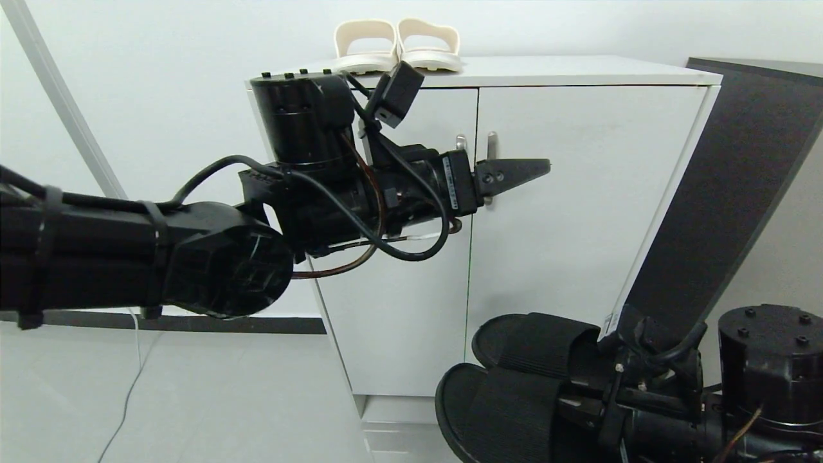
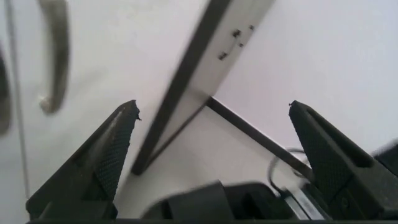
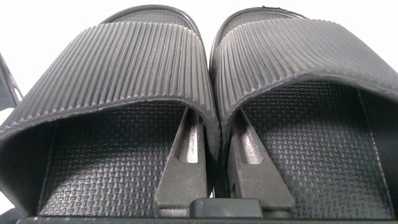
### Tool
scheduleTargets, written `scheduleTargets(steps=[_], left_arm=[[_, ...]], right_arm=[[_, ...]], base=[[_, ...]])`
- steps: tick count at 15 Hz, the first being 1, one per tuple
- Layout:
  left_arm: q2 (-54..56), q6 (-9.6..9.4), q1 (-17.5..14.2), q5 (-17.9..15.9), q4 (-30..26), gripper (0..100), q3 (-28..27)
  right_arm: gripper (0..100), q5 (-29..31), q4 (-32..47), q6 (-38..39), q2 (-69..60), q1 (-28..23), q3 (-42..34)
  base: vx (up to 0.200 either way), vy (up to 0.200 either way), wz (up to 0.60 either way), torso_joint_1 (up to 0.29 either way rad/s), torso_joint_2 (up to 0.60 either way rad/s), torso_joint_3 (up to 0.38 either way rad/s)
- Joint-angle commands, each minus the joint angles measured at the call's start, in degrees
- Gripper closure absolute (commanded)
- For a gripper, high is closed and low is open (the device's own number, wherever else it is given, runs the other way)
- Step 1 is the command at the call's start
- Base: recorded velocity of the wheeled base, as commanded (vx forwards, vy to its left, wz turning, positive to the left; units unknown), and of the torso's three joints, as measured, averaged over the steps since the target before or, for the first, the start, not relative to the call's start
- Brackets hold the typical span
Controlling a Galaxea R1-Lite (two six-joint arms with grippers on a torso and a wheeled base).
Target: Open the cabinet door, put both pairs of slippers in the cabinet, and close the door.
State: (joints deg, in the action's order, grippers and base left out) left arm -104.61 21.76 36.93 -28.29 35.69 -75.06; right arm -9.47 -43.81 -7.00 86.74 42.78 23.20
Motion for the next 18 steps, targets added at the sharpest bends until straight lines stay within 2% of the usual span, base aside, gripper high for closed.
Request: scheduleTargets(steps=[1,8,14,18], left_arm=[[-4.29,-0.05,-0.36,2.1,-0.19,0,-4.4],[-10.71,-0.05,-2.82,3.6,-0.36,0,-11.6],[-13.96,0.04,-3.0,3.51,-2.38,0,-16.79],[-14.13,0.04,-2.91,3.07,-3.26,0,-17.23]], right_arm=[[100,-0.02,-0.04,-0.03,0.1,0.03,0.0],[100,-0.02,-0.04,-0.03,0.1,0.03,-0.08],[100,-0.11,0.04,-0.03,0.19,0.03,-0.26],[100,-0.11,-0.04,-0.03,0.19,0.03,-0.35]], base=[[0.0,0.0,0.0,0.0,0.0,0.0],[0.0,0.0,0.0,0.0,0.0,0.0],[0.0,0.0,0.0,0.0,0.0,0.0],[0.0,0.0,0.0,0.0,0.0,0.0]])
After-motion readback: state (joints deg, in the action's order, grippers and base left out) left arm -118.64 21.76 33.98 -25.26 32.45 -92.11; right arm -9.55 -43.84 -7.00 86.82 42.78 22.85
